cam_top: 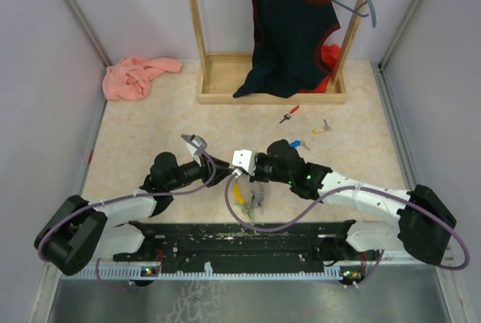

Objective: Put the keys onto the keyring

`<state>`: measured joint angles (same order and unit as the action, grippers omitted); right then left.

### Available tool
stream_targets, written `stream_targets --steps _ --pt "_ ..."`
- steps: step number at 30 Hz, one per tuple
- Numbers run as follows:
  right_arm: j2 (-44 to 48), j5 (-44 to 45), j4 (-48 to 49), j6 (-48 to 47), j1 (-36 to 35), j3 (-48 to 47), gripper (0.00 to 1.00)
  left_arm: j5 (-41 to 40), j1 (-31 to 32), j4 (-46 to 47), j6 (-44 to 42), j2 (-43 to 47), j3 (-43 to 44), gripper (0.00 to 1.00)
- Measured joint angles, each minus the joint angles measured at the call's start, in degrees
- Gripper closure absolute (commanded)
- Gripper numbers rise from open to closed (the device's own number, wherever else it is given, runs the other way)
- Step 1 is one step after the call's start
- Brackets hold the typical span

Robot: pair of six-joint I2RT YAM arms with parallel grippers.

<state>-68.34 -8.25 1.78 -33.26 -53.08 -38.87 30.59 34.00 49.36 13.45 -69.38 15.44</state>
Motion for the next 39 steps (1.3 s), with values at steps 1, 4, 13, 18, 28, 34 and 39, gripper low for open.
stream_targets --steps 1,4,13,18,28,34,39 --pt "0.0 -0.02 0.11 -0.02 0.0 0.0 1.0 -0.81 0.0 0.11 1.42 0.55 -0.92 0.58" --pt "-0.04 -0.26 0.24 -0.07 0.02 0.0 1.0 -2.6 0.0 0.74 5.97 1.6 -3.08 0.58" --pt "-0.79 1.42 -3.65 5.31 0.09 -2.4 1.0 0.63 0.0 0.79 14.03 -0.72 -4.04 0.59" --pt "-0.74 4.55 -9.84 17.31 0.42 -3.3 0.68 3.04 0.09 -2.99 14.84 -4.07 -1.97 0.59" --pt "4.92 5.25 -19.74 38.99 0.5 1.09 0.59 2.51 5.18 -13.66 11.3 -8.41 6.12 0.58" --pt "4.72 4.68 -22.05 47.01 1.25 4.17 0.6 1.38 9.62 -18.16 9.14 -13.25 10.23 0.59" --pt "4.5 3.69 -21.16 52.11 4.52 7.23 0.6 -0.31 14.91 -21.77 7.04 -14.88 14.1 0.61"
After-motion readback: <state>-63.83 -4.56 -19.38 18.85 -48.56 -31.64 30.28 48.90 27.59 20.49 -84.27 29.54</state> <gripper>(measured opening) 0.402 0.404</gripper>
